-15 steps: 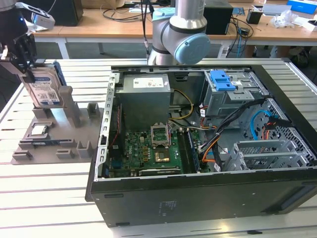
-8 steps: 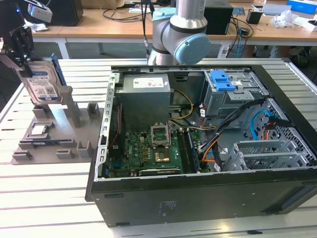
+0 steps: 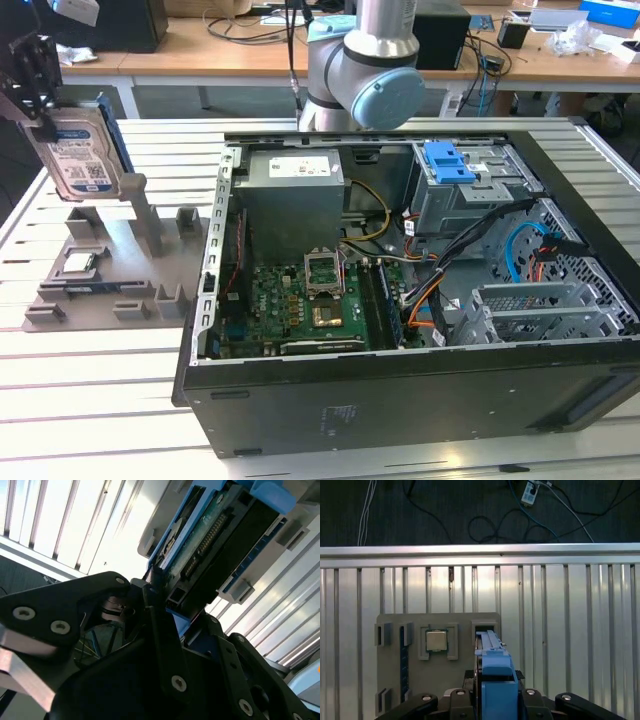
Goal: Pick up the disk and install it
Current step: 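Pick up the disk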
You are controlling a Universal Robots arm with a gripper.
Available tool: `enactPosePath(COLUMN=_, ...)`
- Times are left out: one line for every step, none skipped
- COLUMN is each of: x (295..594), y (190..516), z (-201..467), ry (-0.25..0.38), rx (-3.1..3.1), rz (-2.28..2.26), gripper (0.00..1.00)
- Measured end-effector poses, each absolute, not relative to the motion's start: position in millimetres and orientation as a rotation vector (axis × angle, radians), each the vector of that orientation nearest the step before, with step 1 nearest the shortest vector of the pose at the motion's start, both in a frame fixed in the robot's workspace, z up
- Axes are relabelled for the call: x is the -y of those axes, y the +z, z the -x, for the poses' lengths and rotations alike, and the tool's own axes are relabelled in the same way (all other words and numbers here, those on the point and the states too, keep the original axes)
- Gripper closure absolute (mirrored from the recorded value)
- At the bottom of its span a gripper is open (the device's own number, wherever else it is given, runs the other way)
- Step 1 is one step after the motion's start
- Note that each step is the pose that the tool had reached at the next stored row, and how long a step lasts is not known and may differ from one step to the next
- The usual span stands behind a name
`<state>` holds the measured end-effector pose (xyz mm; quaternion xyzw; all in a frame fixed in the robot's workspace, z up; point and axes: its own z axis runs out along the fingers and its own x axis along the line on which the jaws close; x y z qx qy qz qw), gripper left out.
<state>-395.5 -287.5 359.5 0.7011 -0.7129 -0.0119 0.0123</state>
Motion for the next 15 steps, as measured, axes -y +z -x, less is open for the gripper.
enactPosePath(x=287.5, y=361.9, z=395.5, ry=-0.037, rx=2.222, rz=-2.186, gripper=0.63)
enactPosePath(x=287.4, y=363.8, z=395.5, ry=-0.037, rx=2.222, rz=-2.185, gripper=0.63)
enactPosePath(x=287.4, y=366.9, z=395.5, ry=-0.037, rx=2.222, rz=-2.186, gripper=0.63)
enactPosePath(x=287.4, y=368.7, z=395.5, ry=-0.037, rx=2.222, rz=-2.186, gripper=0.63)
enactPosePath(x=287.4, y=370.6, z=395.5, ry=-0.037, rx=2.222, rz=-2.186, gripper=0.63)
enactPosePath(x=287.3, y=373.8, z=395.5, ry=-0.037, rx=2.222, rz=-2.185, gripper=0.63)
enactPosePath(x=287.3, y=376.5, z=395.5, ry=-0.037, rx=2.222, rz=-2.185, gripper=0.63)
enactPosePath(x=287.3, y=378.6, z=395.5, ry=-0.037, rx=2.222, rz=-2.185, gripper=0.63)
enactPosePath(x=287.3, y=381.5, z=395.5, ry=-0.037, rx=2.222, rz=-2.186, gripper=0.63)
enactPosePath(x=287.3, y=383.3, z=395.5, ry=-0.037, rx=2.222, rz=-2.185, gripper=0.63)
enactPosePath(x=287.3, y=386.4, z=395.5, ry=-0.037, rx=2.222, rz=-2.186, gripper=0.63)
enactPosePath(x=287.3, y=389.5, z=395.5, ry=-0.037, rx=2.222, rz=-2.186, gripper=0.63)
enactPosePath(x=287.3, y=391.3, z=395.5, ry=-0.037, rx=2.222, rz=-2.185, gripper=0.63)
enactPosePath(x=287.3, y=394.1, z=395.5, ry=-0.037, rx=2.222, rz=-2.185, gripper=0.63)
enactPosePath(x=287.3, y=396.2, z=395.5, ry=-0.037, rx=2.222, rz=-2.185, gripper=0.63)
